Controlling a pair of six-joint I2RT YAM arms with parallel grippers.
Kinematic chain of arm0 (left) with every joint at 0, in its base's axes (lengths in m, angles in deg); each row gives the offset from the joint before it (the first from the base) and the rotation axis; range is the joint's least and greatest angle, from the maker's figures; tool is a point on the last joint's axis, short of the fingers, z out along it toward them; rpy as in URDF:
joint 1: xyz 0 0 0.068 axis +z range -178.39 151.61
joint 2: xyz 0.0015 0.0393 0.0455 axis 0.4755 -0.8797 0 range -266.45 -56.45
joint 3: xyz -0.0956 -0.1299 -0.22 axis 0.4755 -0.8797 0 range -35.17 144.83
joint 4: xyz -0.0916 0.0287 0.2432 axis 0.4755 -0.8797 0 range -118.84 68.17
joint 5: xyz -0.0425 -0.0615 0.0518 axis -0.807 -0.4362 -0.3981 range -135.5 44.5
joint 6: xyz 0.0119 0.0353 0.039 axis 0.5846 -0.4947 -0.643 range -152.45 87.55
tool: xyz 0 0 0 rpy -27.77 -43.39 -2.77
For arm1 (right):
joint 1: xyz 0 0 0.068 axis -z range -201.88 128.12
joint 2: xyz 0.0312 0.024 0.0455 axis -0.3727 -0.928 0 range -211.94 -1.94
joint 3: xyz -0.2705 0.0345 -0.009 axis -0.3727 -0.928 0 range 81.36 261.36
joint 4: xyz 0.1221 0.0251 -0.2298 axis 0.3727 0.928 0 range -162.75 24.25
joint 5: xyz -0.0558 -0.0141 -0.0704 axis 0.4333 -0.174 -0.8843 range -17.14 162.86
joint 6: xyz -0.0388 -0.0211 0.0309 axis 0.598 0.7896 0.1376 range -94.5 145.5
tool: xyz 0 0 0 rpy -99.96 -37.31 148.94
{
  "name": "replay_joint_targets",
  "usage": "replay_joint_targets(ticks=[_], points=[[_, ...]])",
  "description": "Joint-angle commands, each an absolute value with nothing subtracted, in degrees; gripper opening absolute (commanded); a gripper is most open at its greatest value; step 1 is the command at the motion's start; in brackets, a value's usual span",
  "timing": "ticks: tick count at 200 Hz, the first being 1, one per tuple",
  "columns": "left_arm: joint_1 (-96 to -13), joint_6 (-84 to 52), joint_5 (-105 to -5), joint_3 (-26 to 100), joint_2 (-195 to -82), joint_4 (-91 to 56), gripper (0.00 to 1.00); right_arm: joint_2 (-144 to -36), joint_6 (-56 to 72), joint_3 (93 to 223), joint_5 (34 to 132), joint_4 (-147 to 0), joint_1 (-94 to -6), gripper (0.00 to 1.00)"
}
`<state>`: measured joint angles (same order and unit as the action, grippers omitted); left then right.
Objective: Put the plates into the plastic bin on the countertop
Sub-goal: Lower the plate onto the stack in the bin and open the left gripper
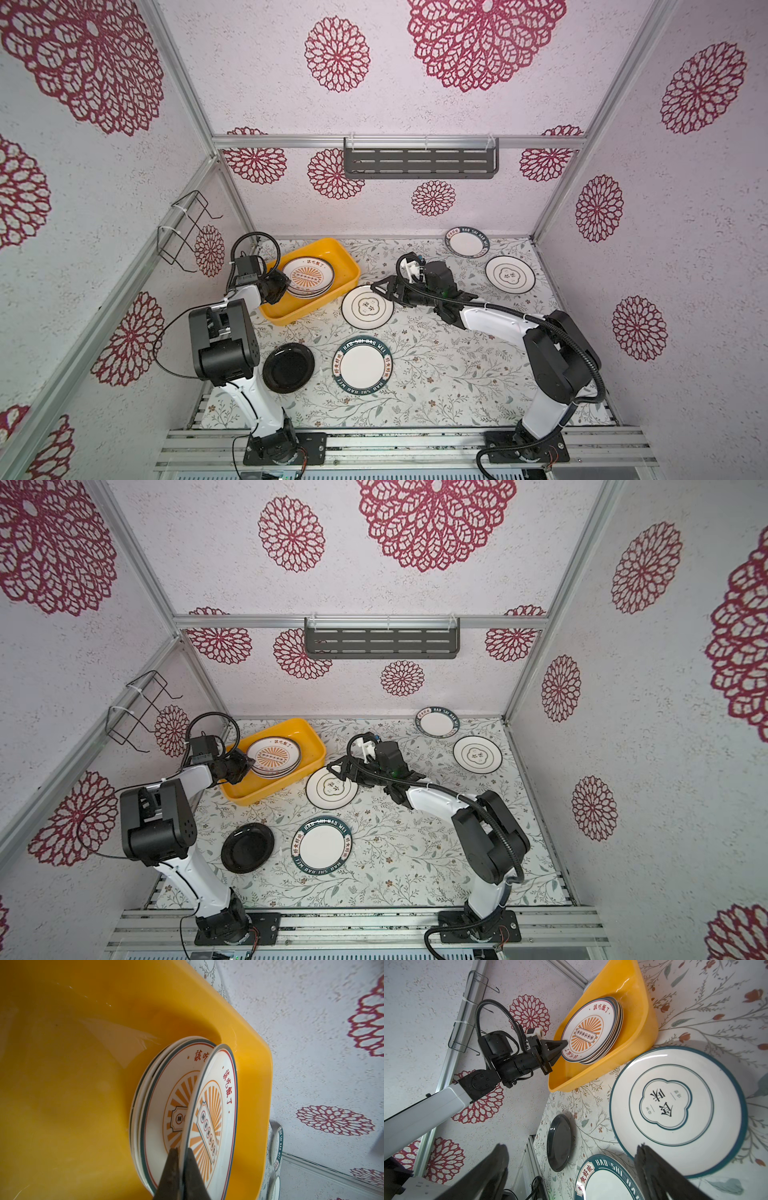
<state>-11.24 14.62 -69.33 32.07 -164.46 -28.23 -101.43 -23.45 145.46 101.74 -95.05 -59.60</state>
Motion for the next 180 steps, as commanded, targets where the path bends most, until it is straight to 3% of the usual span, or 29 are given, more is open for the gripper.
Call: replay_joint_targets(ticks=[1, 64, 135, 180], points=[[-11.65, 14.49, -69.53, 34.0, -165.54, -25.2, 0.0, -97.92, -21.19, 145.61, 99.89, -94.66, -59.74, 0.99], [-12.11, 15.11, -69.84, 34.79, -167.74, -24.87, 0.0, -97.15, -19.96, 145.96, 98.63, -92.52, -59.76, 0.99], [-12.49, 14.06, -69.86, 35.05, -167.71, -26.14, 0.17, -96.68, -17.4, 147.17, 96.85, -88.5, -59.59, 0.99], [-12.61, 13.27, -69.75, 35.14, -167.03, -27.14, 0.33, -96.69, -16.96, 147.23, 96.15, -87.97, -59.41, 0.99]])
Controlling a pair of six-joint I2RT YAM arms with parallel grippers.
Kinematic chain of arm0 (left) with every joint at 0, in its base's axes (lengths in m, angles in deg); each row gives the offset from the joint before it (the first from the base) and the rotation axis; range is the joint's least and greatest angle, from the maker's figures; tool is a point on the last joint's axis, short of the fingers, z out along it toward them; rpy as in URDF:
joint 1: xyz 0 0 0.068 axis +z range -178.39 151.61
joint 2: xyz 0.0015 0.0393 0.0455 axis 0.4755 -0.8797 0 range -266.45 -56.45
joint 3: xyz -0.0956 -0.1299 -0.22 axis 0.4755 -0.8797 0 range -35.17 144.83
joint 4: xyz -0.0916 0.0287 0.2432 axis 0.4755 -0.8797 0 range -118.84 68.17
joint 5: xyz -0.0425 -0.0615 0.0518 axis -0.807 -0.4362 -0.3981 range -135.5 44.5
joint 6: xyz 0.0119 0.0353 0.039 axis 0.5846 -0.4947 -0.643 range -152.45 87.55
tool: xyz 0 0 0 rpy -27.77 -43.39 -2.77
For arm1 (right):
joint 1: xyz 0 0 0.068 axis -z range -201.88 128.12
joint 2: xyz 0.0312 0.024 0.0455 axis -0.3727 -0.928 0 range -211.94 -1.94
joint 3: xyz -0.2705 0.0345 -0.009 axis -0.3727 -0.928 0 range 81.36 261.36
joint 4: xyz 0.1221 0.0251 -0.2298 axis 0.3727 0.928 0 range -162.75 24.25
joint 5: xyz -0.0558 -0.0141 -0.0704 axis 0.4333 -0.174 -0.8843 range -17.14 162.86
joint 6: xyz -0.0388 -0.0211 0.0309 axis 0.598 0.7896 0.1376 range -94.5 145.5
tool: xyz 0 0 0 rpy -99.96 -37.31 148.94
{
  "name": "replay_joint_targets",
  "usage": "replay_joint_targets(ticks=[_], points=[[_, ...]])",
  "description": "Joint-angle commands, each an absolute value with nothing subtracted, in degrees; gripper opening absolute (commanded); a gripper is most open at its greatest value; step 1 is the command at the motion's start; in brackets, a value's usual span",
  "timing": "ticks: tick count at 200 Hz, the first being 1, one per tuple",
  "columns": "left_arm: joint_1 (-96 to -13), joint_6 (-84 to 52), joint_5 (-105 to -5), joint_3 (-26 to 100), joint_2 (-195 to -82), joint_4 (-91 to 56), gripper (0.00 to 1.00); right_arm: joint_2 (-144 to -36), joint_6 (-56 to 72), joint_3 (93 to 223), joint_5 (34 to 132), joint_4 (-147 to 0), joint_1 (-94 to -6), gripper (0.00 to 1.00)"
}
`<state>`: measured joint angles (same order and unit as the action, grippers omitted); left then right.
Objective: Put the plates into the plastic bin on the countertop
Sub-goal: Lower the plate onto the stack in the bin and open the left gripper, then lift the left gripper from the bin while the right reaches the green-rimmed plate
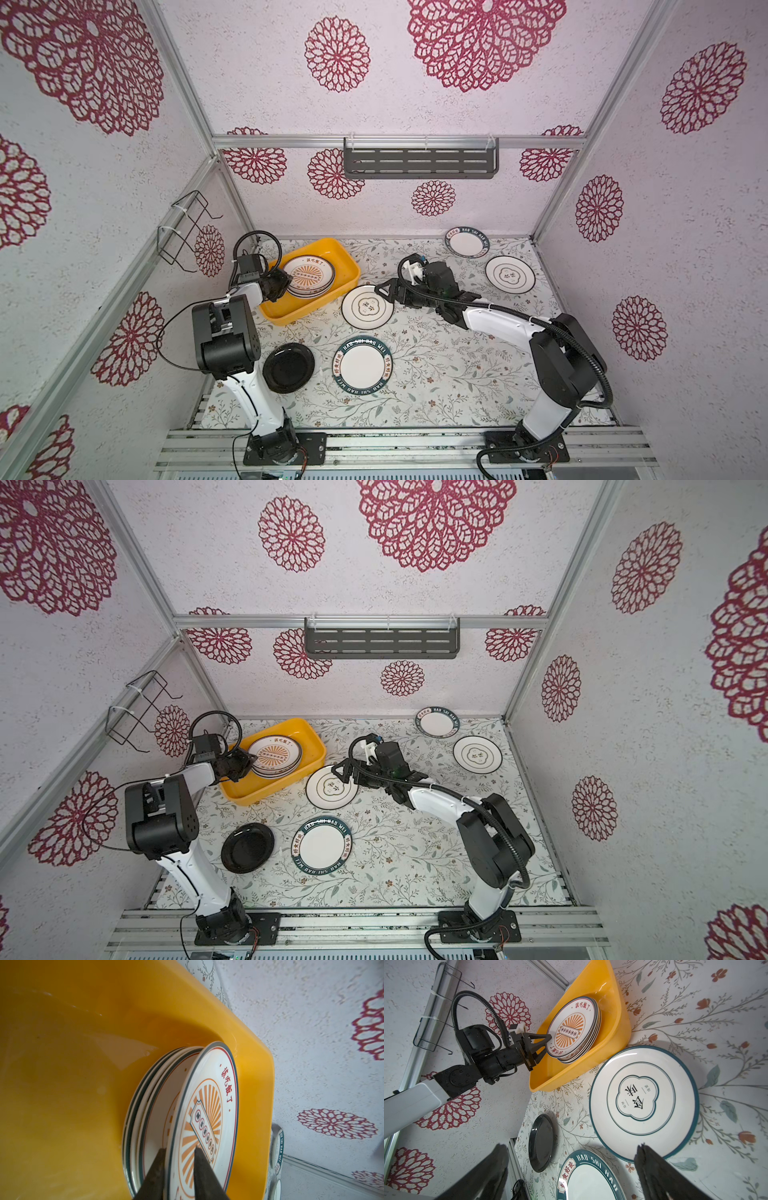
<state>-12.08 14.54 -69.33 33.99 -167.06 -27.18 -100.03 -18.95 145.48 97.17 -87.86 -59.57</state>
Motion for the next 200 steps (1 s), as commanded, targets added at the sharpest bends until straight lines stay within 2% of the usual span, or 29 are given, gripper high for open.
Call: replay_joint_targets(ticks=[1, 55, 110, 200], points=[[-12.64, 13.26, -69.75, 35.14, -166.94, -27.21, 0.34, -96.69, -16.96, 147.17, 96.15, -87.96, -59.41, 0.99], [-12.6, 11.38, -68.36, 35.31, -164.52, -30.28, 0.56, -96.78, -16.96, 147.2, 95.49, -87.89, -59.24, 0.99], [-12.96, 9.77, -67.55, 34.7, -161.67, -32.63, 0.65, -96.13, -16.66, 146.84, 95.01, -87.69, -59.24, 0.99], [-17.42, 5.95, -62.48, 30.3, -149.45, -34.23, 0.89, -89.68, -14.17, 141.66, 90.06, -83.1, -59.23, 0.99]])
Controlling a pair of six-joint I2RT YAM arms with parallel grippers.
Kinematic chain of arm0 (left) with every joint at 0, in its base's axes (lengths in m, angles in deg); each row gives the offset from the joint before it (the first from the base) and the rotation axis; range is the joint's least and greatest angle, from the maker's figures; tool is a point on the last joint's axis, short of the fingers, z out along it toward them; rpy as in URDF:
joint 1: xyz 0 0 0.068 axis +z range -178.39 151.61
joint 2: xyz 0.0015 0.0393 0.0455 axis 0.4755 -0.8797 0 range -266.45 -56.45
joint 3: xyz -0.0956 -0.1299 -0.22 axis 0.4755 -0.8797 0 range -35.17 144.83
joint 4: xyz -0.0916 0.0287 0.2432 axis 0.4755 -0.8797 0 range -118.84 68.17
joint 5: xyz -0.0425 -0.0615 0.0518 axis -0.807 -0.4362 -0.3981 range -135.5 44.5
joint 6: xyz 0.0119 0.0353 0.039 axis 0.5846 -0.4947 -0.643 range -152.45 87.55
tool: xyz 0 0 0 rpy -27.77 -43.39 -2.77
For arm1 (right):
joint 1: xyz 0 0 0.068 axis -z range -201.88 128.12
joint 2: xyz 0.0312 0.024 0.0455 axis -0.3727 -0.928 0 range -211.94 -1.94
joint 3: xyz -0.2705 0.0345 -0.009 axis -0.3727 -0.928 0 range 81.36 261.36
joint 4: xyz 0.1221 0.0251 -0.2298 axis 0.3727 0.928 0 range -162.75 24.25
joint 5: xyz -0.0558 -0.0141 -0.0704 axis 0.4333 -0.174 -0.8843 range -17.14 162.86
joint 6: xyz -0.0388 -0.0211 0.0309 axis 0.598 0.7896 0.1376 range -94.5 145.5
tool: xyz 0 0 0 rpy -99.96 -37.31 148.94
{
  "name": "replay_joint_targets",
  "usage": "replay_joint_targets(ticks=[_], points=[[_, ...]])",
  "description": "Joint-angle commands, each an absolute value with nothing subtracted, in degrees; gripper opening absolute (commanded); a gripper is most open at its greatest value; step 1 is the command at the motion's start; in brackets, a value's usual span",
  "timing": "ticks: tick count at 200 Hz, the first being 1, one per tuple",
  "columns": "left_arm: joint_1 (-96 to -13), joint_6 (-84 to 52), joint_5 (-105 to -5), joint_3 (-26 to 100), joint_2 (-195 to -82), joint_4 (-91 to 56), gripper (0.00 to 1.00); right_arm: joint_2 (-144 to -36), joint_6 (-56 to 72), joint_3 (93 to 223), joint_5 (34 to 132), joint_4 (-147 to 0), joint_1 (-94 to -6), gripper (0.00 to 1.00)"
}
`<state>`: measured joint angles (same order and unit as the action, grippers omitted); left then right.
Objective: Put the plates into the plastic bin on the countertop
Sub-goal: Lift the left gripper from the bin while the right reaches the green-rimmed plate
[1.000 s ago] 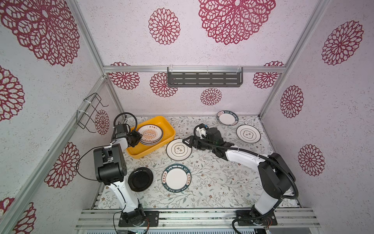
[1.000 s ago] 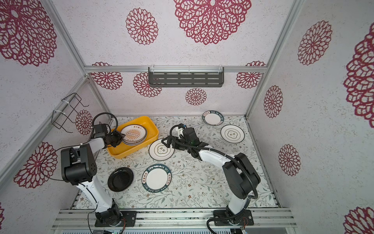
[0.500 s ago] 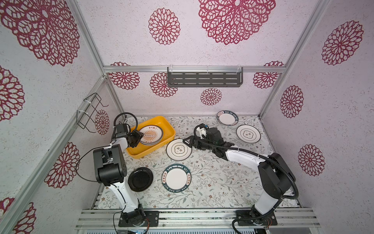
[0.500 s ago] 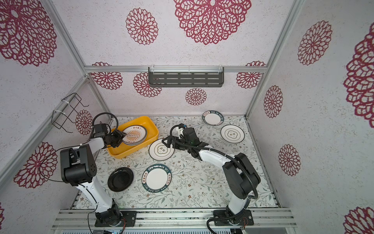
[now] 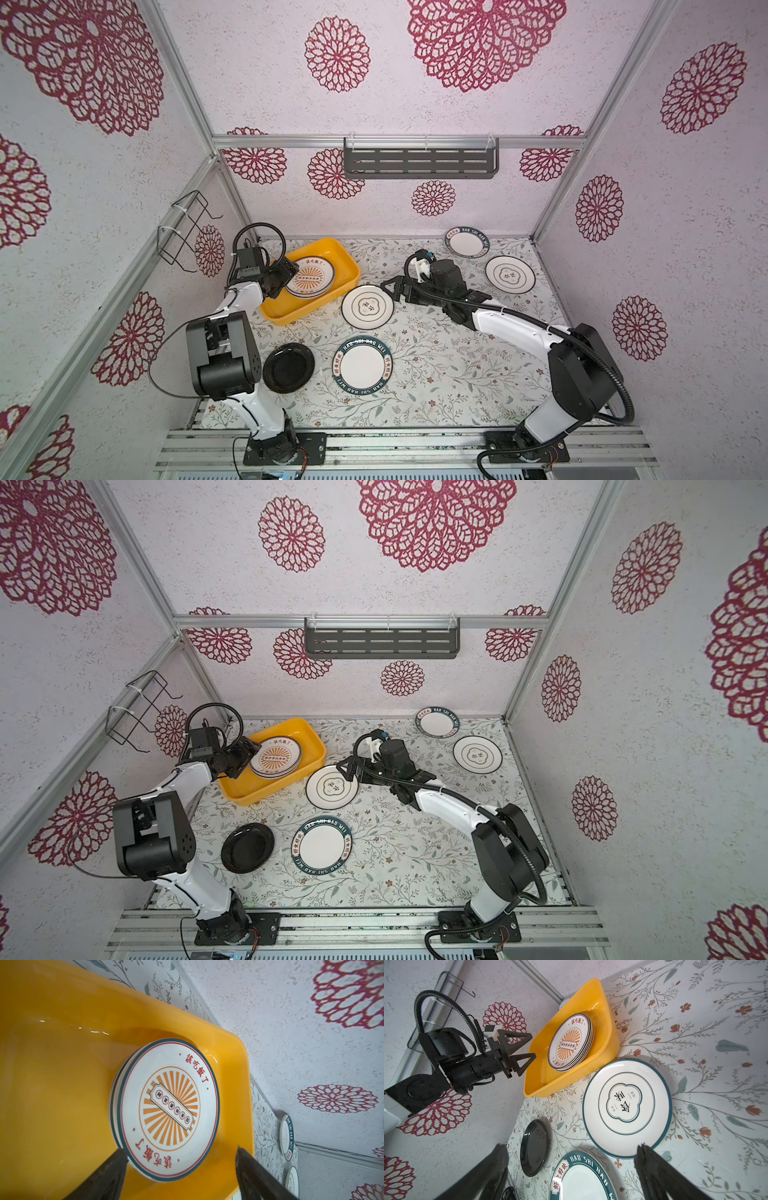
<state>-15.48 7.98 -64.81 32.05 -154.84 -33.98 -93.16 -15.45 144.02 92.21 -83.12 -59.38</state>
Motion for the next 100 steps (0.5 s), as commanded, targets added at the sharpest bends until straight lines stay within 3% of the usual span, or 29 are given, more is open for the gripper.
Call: replay_joint_targets(ticks=[1, 63, 100], points=[[-17.5, 5.91, -62.43, 30.22, -149.22, -34.19, 0.89, -89.58, -14.2, 141.53, 89.98, -83.07, -59.23, 0.99], [-22.64, 6.28, -60.34, 23.49, -136.43, -35.36, 1.0, -83.77, -14.52, 134.34, 87.8, -82.8, -59.91, 0.99], [-28.58, 6.19, -57.41, 20.22, -130.6, -39.18, 0.97, -82.19, -15.26, 130.28, 87.28, -82.53, -61.81, 0.99]])
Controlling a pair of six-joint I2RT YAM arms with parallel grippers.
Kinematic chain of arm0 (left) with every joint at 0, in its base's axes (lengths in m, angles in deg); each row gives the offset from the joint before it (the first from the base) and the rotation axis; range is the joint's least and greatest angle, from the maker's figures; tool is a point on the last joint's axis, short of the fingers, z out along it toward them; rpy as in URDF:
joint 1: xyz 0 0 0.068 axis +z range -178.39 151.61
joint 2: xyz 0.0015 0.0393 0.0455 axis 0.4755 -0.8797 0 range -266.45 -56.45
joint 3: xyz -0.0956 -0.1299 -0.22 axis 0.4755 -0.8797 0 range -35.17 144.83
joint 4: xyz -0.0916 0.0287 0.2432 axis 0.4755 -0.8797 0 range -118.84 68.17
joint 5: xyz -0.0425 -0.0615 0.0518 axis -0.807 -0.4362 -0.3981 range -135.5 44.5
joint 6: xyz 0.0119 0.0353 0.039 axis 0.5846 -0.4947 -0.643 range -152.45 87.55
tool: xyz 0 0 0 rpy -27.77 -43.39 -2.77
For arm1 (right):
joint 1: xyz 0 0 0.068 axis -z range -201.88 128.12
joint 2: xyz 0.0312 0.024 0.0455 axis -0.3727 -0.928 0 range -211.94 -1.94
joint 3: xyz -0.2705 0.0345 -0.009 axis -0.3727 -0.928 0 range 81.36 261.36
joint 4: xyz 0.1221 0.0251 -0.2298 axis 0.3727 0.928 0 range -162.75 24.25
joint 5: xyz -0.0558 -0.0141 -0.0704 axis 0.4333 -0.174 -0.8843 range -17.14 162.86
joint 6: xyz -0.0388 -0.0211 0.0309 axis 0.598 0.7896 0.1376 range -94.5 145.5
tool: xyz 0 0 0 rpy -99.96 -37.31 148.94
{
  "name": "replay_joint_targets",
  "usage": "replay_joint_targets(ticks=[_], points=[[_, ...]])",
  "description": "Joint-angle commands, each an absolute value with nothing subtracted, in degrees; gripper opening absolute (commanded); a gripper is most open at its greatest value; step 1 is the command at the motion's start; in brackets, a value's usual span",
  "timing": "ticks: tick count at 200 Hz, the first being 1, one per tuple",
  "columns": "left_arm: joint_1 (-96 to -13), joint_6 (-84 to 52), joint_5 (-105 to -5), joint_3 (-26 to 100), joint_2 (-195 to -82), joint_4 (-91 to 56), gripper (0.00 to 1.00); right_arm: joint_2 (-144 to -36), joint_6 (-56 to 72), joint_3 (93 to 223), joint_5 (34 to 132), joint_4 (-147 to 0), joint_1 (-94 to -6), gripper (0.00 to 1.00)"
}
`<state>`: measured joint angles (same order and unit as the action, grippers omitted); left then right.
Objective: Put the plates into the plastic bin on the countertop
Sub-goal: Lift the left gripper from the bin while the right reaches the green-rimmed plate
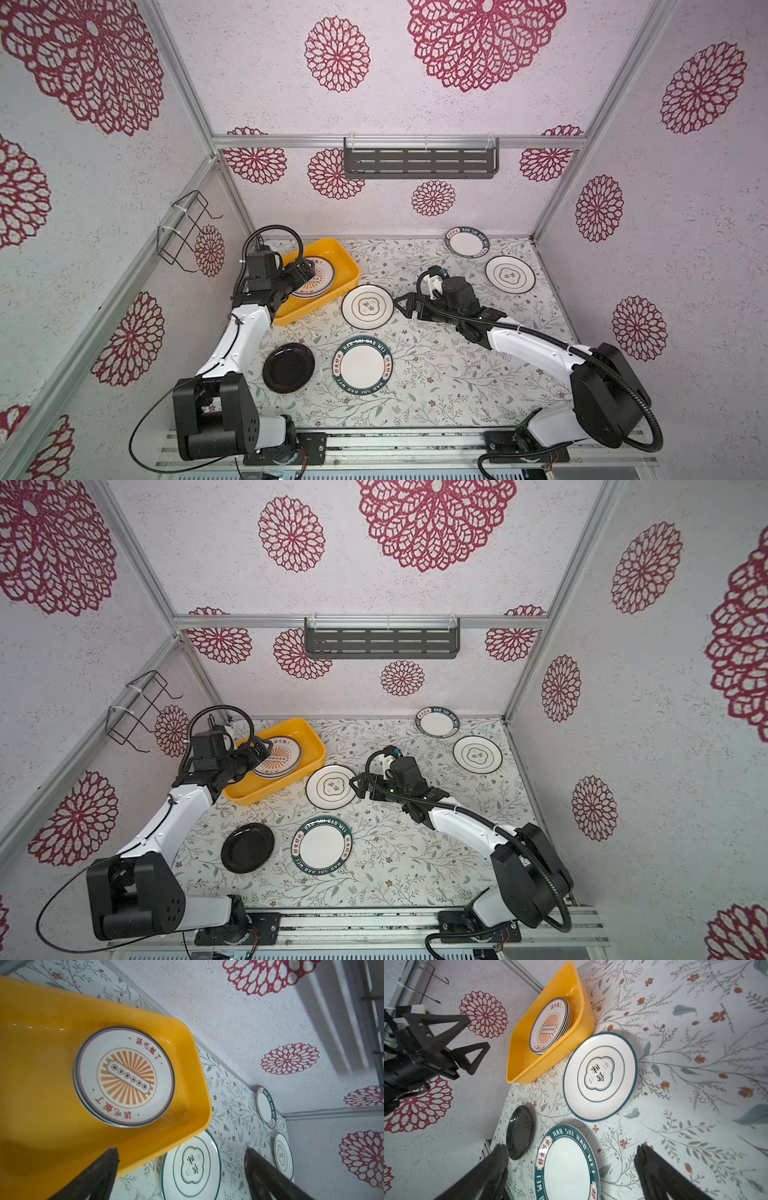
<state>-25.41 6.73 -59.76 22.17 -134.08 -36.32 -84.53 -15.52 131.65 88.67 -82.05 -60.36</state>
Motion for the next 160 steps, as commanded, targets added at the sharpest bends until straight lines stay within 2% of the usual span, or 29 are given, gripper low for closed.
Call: replay_joint_targets(ticks=[1, 50, 116, 160], points=[[-28.71, 6.17, -57.39, 20.17, -130.4, -39.25, 0.97, -82.19, -15.27, 130.25, 87.19, -82.47, -61.84, 0.99], [-34.44, 7.65, -56.31, 13.9, -123.82, -42.06, 0.97, -81.18, -15.45, 127.4, 84.47, -81.18, -65.98, 0.99], [-41.88, 9.7, -55.02, 6.51, -116.85, -45.49, 0.97, -83.15, -19.71, 121.07, 84.46, -87.15, -69.99, 0.99], [-43.63, 11.75, -55.23, 2.31, -113.82, -44.19, 0.97, -89.93, -27.3, 116.12, 91.14, -104.28, -70.54, 0.94]])
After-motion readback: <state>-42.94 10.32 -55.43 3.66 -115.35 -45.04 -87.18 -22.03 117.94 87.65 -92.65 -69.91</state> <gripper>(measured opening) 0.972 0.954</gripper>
